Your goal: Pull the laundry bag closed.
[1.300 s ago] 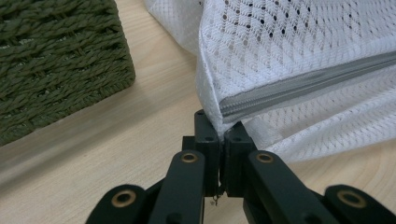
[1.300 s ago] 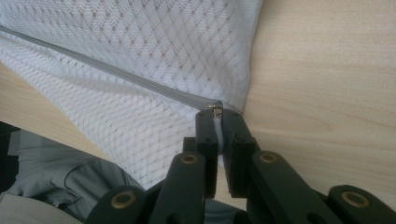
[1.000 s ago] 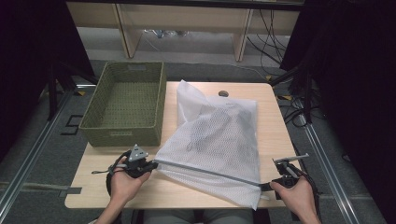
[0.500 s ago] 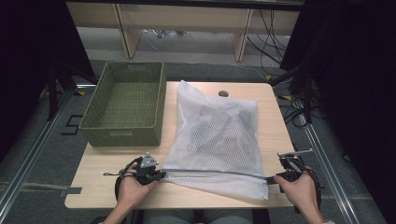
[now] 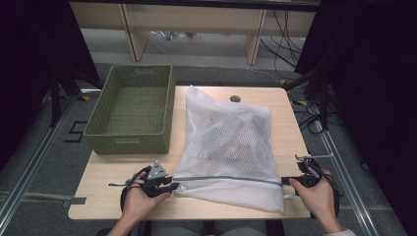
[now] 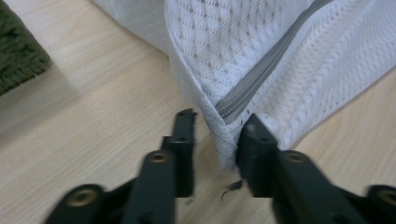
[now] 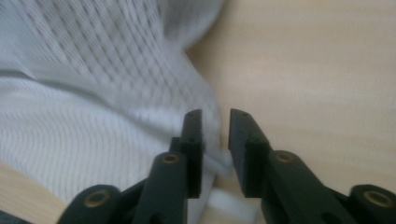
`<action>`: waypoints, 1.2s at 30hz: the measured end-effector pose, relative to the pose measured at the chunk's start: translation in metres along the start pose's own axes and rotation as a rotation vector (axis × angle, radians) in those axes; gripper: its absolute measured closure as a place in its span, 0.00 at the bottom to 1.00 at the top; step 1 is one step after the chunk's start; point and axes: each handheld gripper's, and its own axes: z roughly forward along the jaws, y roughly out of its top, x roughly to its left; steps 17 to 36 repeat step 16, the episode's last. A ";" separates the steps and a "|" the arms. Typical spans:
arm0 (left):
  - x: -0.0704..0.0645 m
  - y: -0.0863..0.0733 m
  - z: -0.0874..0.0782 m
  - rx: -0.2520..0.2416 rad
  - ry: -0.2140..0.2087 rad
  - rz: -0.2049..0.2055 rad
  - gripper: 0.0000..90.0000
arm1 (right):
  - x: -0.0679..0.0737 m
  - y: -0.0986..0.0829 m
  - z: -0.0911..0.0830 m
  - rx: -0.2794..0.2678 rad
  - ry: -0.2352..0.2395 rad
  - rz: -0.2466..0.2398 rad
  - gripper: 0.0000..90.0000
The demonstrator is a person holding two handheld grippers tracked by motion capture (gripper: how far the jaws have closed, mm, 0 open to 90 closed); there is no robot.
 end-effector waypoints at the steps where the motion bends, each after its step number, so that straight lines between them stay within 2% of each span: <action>1: 0.001 0.000 -0.003 -0.027 -0.011 0.007 0.63 | -0.001 0.000 -0.001 -0.028 0.022 -0.004 0.81; 2: 0.002 0.001 -0.007 -0.057 -0.018 0.025 0.57 | -0.003 0.002 -0.003 -0.055 0.008 -0.046 0.79; 3: 0.004 0.001 -0.011 -0.080 -0.026 0.024 0.53 | -0.001 0.002 -0.006 -0.077 0.006 -0.012 0.76; 5: 0.005 0.001 -0.020 -0.126 -0.024 -0.005 0.43 | -0.002 0.002 -0.009 -0.152 0.007 -0.017 0.73; 6: 0.008 0.000 -0.024 -0.151 -0.011 -0.002 0.40 | -0.009 0.003 -0.008 -0.210 0.036 -0.085 0.73; 7: 0.009 -0.002 -0.029 -0.176 0.019 -0.010 0.36 | -0.009 0.003 -0.008 -0.219 0.026 -0.069 0.72; 8: 0.012 -0.004 -0.032 -0.193 0.029 -0.019 0.33 | -0.009 0.002 -0.010 -0.227 0.031 -0.048 0.71; 9: 0.014 -0.005 -0.033 -0.203 0.033 -0.026 0.31 | -0.012 0.003 -0.009 -0.256 0.033 -0.070 0.71; 10: 0.015 -0.008 -0.034 -0.230 0.028 -0.055 0.30 | -0.010 0.002 -0.010 -0.258 0.015 -0.045 0.71; 11: 0.019 -0.010 -0.036 -0.247 0.032 -0.064 0.30 | -0.009 0.001 -0.011 -0.240 0.006 -0.017 0.71; 12: 0.020 -0.012 -0.036 -0.260 0.043 -0.077 0.30 | -0.013 0.002 -0.009 -0.256 -0.002 -0.053 0.71; 13: 0.021 -0.013 -0.037 -0.261 0.050 -0.081 0.30 | -0.012 0.002 -0.009 -0.262 0.013 -0.029 0.70; 14: 0.022 -0.014 -0.037 -0.283 0.063 -0.093 0.30 | -0.013 0.002 -0.009 -0.264 0.010 -0.028 0.70; 15: 0.023 -0.014 -0.038 -0.284 0.070 -0.084 0.31 | -0.013 0.001 -0.011 -0.255 -0.009 -0.022 0.70; 16: 0.024 -0.014 -0.038 -0.287 0.082 -0.086 0.32 | -0.016 0.002 -0.009 -0.272 0.025 -0.059 0.70; 36: 0.024 -0.014 -0.038 -0.287 0.082 -0.086 0.32 | -0.016 0.002 -0.009 -0.272 0.025 -0.059 0.70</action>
